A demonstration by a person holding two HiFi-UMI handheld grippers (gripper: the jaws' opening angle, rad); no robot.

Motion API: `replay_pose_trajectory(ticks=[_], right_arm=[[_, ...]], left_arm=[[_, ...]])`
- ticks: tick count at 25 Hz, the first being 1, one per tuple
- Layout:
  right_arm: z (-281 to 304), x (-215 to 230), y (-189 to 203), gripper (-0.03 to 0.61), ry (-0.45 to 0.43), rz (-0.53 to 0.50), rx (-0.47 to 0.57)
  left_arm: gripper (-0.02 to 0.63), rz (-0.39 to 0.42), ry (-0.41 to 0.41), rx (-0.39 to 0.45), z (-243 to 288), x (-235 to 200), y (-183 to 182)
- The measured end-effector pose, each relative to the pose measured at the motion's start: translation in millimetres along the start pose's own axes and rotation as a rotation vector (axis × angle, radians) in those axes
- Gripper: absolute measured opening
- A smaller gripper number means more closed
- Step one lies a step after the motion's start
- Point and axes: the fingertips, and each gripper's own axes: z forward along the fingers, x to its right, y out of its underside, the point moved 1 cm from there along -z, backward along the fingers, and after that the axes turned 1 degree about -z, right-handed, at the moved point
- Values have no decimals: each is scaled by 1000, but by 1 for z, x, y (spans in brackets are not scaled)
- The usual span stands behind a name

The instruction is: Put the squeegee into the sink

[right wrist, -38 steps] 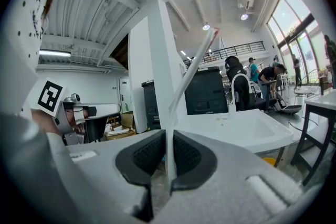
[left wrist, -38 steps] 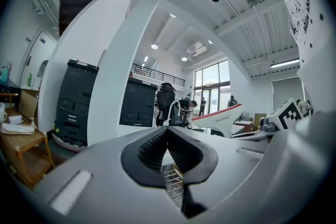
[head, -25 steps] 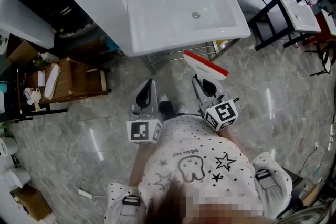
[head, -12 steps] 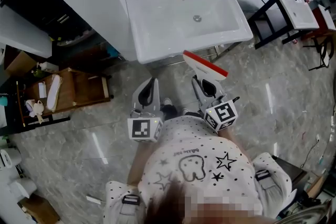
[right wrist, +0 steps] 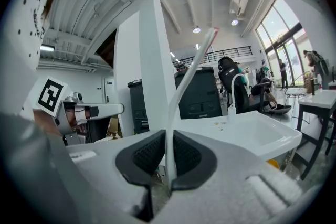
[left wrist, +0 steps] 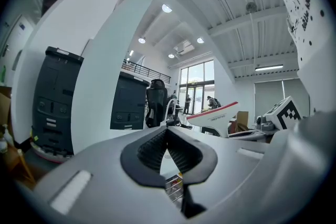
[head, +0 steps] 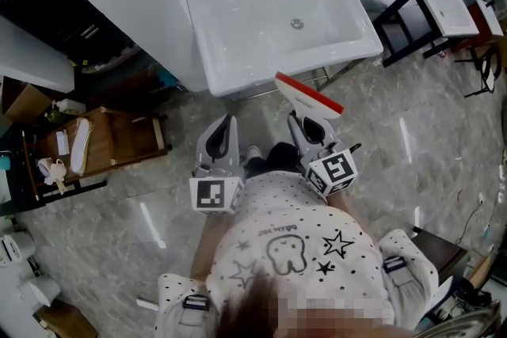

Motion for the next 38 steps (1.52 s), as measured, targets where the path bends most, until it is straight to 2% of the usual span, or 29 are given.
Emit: replay_pose_trajectory(ticks=[8, 24, 30, 38], right_arm=[[17, -4, 0, 25, -29, -3, -13], [62, 48, -24, 25, -71, -21, -35], [78, 61, -23, 25, -97, -8, -48], [91, 85, -25, 25, -122, -12, -28]], left_arm=[[-11, -23, -51, -25, 1, -17, 4], [-11, -38, -104, 14, 65, -31, -20], [-11, -43, -113, 9, 85, -38, -13], [-8, -25, -113, 55, 107, -31, -20]])
